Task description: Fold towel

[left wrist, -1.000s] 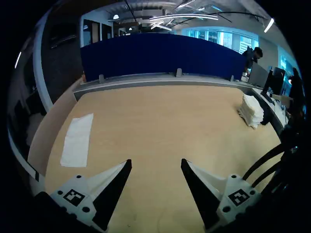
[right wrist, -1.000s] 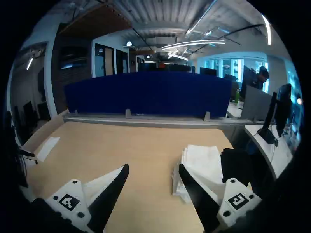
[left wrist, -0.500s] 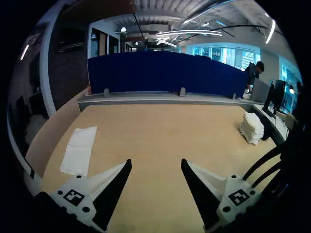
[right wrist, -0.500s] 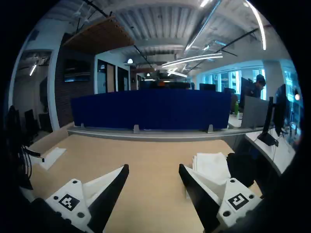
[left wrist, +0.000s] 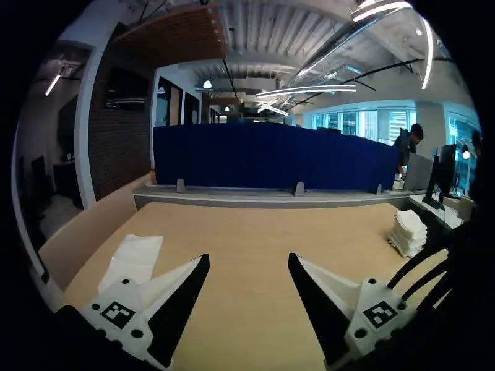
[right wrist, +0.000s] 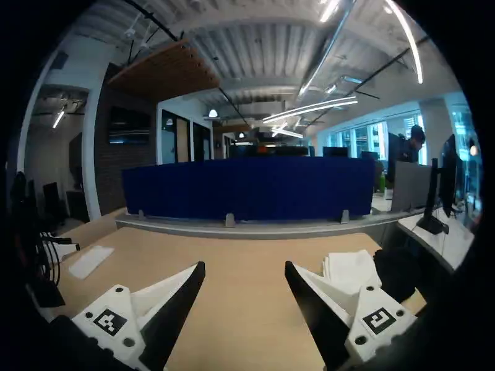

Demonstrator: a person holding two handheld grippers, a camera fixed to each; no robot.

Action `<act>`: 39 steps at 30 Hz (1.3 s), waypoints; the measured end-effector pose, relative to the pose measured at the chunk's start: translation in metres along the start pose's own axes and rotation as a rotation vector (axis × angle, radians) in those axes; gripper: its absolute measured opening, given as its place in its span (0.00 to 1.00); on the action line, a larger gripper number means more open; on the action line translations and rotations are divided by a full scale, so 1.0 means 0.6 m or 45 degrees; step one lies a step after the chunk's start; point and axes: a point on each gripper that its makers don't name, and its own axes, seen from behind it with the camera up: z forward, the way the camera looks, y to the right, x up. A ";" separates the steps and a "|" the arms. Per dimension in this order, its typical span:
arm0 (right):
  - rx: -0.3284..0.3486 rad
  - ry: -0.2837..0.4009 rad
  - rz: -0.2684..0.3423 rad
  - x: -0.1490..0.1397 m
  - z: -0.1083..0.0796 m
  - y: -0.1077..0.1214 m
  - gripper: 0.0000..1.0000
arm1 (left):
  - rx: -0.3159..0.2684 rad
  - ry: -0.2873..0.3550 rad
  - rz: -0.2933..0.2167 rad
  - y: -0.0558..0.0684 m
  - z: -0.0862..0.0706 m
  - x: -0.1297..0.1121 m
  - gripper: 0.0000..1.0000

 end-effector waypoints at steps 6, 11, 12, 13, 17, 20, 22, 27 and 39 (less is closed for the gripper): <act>-0.015 0.036 -0.019 -0.006 0.012 -0.014 1.00 | 0.009 0.137 0.020 -0.010 0.015 0.007 0.94; -0.038 0.065 -0.041 -0.013 0.024 -0.016 1.00 | 0.031 0.187 0.057 -0.018 0.034 -0.020 0.94; -0.038 0.061 -0.051 -0.017 0.026 -0.016 1.00 | 0.034 0.191 0.061 -0.019 0.036 -0.027 0.94; -0.038 0.055 -0.063 -0.021 0.027 -0.017 1.00 | 0.038 0.194 0.065 -0.021 0.039 -0.035 0.94; -0.059 0.025 -0.124 -0.036 0.035 -0.011 1.00 | 0.053 0.198 0.077 -0.026 0.050 -0.069 0.94; -0.079 0.011 -0.162 -0.041 0.043 -0.006 1.00 | 0.060 0.212 0.074 -0.033 0.057 -0.086 0.94; -0.087 0.009 -0.171 -0.041 0.047 -0.006 1.00 | 0.067 0.225 0.066 -0.040 0.061 -0.093 0.94; -0.114 -0.005 -0.186 -0.044 0.055 -0.003 1.00 | 0.071 0.251 0.048 -0.050 0.077 -0.113 0.94; -0.118 -0.021 -0.233 -0.058 0.060 -0.010 1.00 | 0.046 0.285 0.056 -0.049 0.117 -0.155 0.94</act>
